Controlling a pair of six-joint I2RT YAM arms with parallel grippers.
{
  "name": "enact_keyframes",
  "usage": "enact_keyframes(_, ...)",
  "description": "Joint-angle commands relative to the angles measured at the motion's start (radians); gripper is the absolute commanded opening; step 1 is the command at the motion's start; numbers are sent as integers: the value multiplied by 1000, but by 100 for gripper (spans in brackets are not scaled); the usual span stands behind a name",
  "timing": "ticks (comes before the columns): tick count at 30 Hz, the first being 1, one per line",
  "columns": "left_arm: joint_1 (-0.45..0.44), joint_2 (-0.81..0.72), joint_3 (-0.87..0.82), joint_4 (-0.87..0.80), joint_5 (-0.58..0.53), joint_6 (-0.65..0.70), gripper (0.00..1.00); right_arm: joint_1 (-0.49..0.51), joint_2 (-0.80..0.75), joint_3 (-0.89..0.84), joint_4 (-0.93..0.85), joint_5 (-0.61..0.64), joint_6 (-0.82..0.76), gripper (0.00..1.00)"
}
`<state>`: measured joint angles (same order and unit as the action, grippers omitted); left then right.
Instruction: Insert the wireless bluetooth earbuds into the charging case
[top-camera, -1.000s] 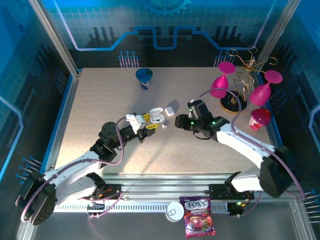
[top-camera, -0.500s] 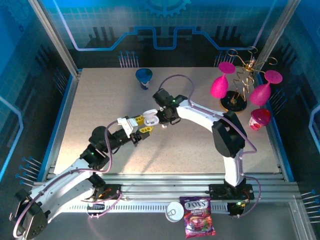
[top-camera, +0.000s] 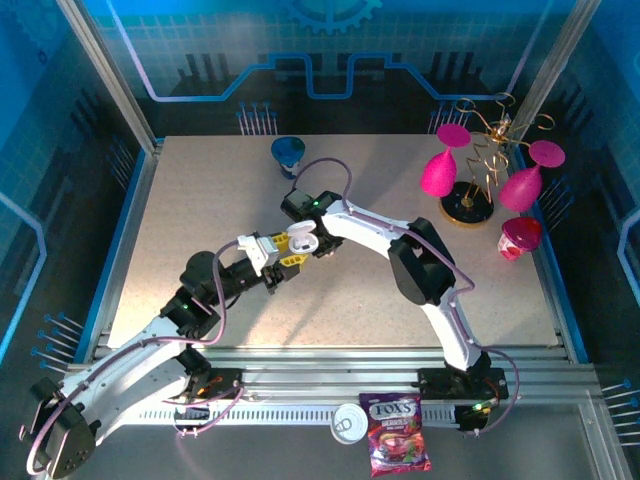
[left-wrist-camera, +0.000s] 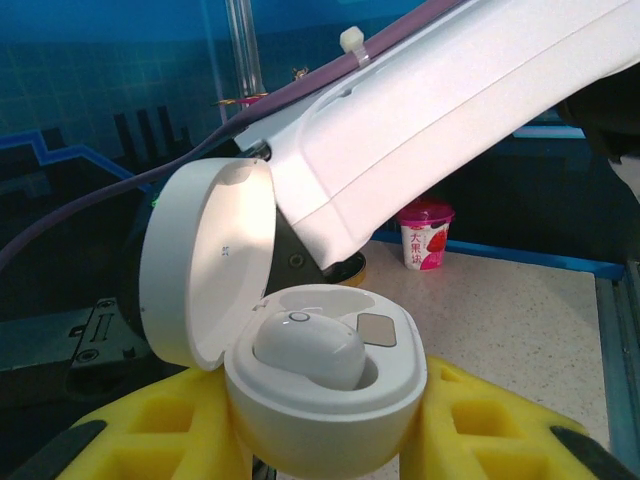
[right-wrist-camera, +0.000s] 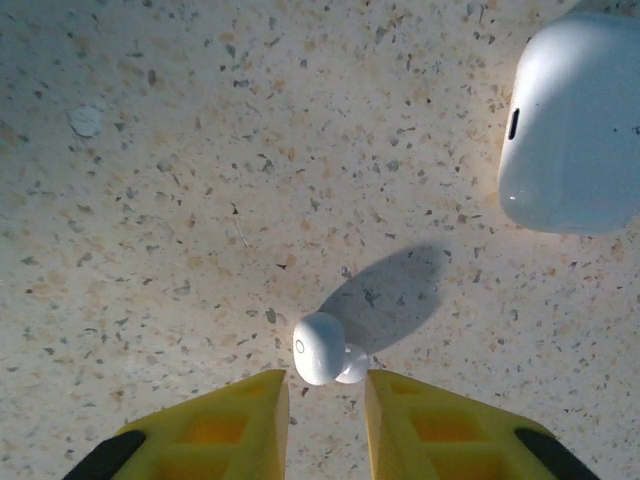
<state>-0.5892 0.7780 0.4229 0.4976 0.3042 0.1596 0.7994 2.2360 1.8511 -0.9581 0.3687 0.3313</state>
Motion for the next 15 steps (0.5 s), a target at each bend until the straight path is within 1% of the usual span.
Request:
enact_keyframes(1, -2, 0, 29, 6, 19, 4, 18, 7, 39, 48, -64, 25, -12, 25)
enact_keyframes(12, -2, 4, 26, 6, 18, 7, 18, 7, 85, 92, -55, -1, -18, 23)
enact_keyframes(13, -2, 2, 25, 6, 18, 8, 18, 7, 114, 95, -57, -1, -18, 23)
enact_keyframes(15, -2, 1, 24, 5, 16, 9, 18, 7, 118, 99, -61, 0, -20, 21)
